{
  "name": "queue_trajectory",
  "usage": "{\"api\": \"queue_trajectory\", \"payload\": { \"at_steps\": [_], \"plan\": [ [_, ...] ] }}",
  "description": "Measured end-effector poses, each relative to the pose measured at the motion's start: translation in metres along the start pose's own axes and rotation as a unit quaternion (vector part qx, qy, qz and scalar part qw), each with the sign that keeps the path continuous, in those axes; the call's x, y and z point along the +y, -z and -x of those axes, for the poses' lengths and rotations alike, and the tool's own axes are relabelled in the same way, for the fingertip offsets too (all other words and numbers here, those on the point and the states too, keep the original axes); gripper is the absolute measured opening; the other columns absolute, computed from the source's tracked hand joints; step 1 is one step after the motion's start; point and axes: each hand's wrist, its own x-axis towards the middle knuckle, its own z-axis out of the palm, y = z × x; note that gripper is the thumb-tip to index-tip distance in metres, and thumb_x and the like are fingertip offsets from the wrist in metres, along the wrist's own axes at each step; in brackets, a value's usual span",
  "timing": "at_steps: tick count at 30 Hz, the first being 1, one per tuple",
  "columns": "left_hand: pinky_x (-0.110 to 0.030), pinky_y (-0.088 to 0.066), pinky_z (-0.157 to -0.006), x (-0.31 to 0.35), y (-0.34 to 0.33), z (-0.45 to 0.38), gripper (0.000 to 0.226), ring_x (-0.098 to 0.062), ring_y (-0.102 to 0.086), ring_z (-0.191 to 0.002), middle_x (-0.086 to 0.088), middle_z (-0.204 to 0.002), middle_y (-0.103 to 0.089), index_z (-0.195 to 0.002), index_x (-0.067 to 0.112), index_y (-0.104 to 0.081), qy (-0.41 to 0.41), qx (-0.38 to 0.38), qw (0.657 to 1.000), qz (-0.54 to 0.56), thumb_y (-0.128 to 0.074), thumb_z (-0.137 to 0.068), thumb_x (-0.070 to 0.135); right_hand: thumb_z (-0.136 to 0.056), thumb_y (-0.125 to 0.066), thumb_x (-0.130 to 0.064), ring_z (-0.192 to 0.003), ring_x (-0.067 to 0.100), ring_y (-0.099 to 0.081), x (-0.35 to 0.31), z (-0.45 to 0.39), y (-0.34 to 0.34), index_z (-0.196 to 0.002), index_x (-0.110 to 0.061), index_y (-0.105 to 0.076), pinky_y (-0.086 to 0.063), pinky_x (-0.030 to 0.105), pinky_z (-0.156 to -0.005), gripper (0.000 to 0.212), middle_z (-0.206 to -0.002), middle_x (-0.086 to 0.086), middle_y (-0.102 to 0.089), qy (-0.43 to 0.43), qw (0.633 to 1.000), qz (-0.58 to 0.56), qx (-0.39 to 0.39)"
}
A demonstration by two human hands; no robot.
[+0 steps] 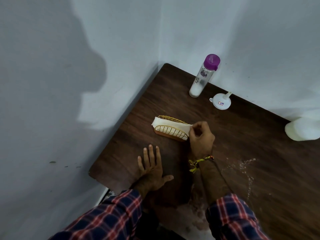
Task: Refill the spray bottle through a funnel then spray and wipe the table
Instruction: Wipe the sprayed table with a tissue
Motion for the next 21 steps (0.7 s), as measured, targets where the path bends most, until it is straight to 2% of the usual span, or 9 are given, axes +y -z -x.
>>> {"api": "queue_trajectory", "payload": {
  "at_steps": [3, 6, 8, 11, 15, 18, 21],
  "plan": [
    [-0.058, 0.014, -0.112, 0.0, 0.001, 0.001, 0.124, -0.039, 0.032, -0.141, -0.019, -0.152, 0.036, -0.146, 0.009, 0.031, 0.002, 0.0, 1.0, -0.003, -0.048, -0.078, 0.077, -0.085, -0.072, -0.008, -0.079, 0.004, -0.064, -0.001, -0.002, -0.001, -0.107, -0.012, -0.068, -0.055, 0.017, -0.073, 0.023, -0.092, -0.006, -0.068, -0.048, 0.998, -0.033, -0.004],
    [-0.057, 0.013, -0.113, 0.001, 0.001, 0.004, 0.124, -0.039, 0.03, -0.141, -0.019, -0.152, 0.036, -0.146, 0.009, 0.03, 0.006, -0.001, 1.0, -0.012, -0.048, -0.078, 0.076, -0.084, -0.073, -0.013, -0.078, 0.008, -0.068, -0.002, -0.003, 0.003, -0.097, -0.012, -0.075, -0.06, 0.032, -0.078, 0.013, -0.088, -0.004, -0.073, -0.05, 0.998, -0.027, -0.012],
    [-0.058, 0.012, -0.114, 0.001, 0.001, 0.003, 0.123, -0.039, 0.03, -0.142, -0.019, -0.153, 0.034, -0.147, 0.009, 0.029, 0.007, 0.003, 1.0, -0.014, -0.048, -0.078, 0.077, -0.083, -0.072, -0.016, -0.079, 0.013, -0.069, -0.005, -0.002, 0.008, -0.09, -0.014, -0.074, -0.06, 0.036, -0.076, 0.008, -0.086, -0.001, -0.073, -0.03, 0.999, -0.028, -0.016],
    [-0.059, 0.011, -0.115, 0.001, 0.001, 0.001, 0.124, -0.039, 0.03, -0.141, -0.019, -0.153, 0.035, -0.146, 0.009, 0.03, 0.003, 0.002, 1.0, -0.006, -0.049, -0.077, 0.077, -0.087, -0.067, -0.015, -0.083, 0.014, -0.068, -0.015, 0.002, 0.021, -0.089, -0.013, -0.067, -0.057, 0.03, -0.069, 0.003, -0.087, 0.0, -0.07, -0.016, 0.998, -0.06, -0.005],
    [-0.057, 0.014, -0.114, 0.0, 0.002, 0.001, 0.125, -0.039, 0.032, -0.141, -0.018, -0.152, 0.037, -0.145, 0.01, 0.032, 0.005, -0.008, 1.0, -0.009, -0.048, -0.077, 0.077, -0.091, -0.064, -0.007, -0.088, 0.016, -0.068, -0.028, 0.013, 0.049, -0.096, -0.013, -0.061, -0.055, 0.022, -0.073, 0.008, -0.094, 0.002, -0.069, 0.021, 0.993, -0.111, 0.04],
    [-0.057, 0.015, -0.113, 0.001, 0.002, 0.001, 0.127, -0.038, 0.034, -0.14, -0.018, -0.151, 0.039, -0.144, 0.011, 0.034, 0.002, -0.013, 1.0, 0.004, -0.048, -0.075, 0.079, -0.094, -0.063, -0.008, -0.091, 0.01, -0.069, -0.031, 0.027, 0.082, -0.104, -0.008, -0.065, -0.055, 0.016, -0.076, 0.011, -0.099, 0.003, -0.071, -0.001, 0.985, -0.16, 0.071],
    [-0.057, 0.014, -0.114, 0.002, 0.003, 0.006, 0.128, -0.038, 0.032, -0.141, -0.017, -0.152, 0.038, -0.145, 0.012, 0.033, 0.009, -0.009, 1.0, 0.013, -0.051, -0.075, 0.077, -0.094, -0.064, -0.008, -0.079, 0.002, -0.068, -0.02, 0.045, 0.117, -0.1, -0.011, -0.069, -0.055, 0.015, -0.072, 0.008, -0.088, -0.002, -0.072, -0.05, 0.976, -0.19, 0.097]
  ]
}}
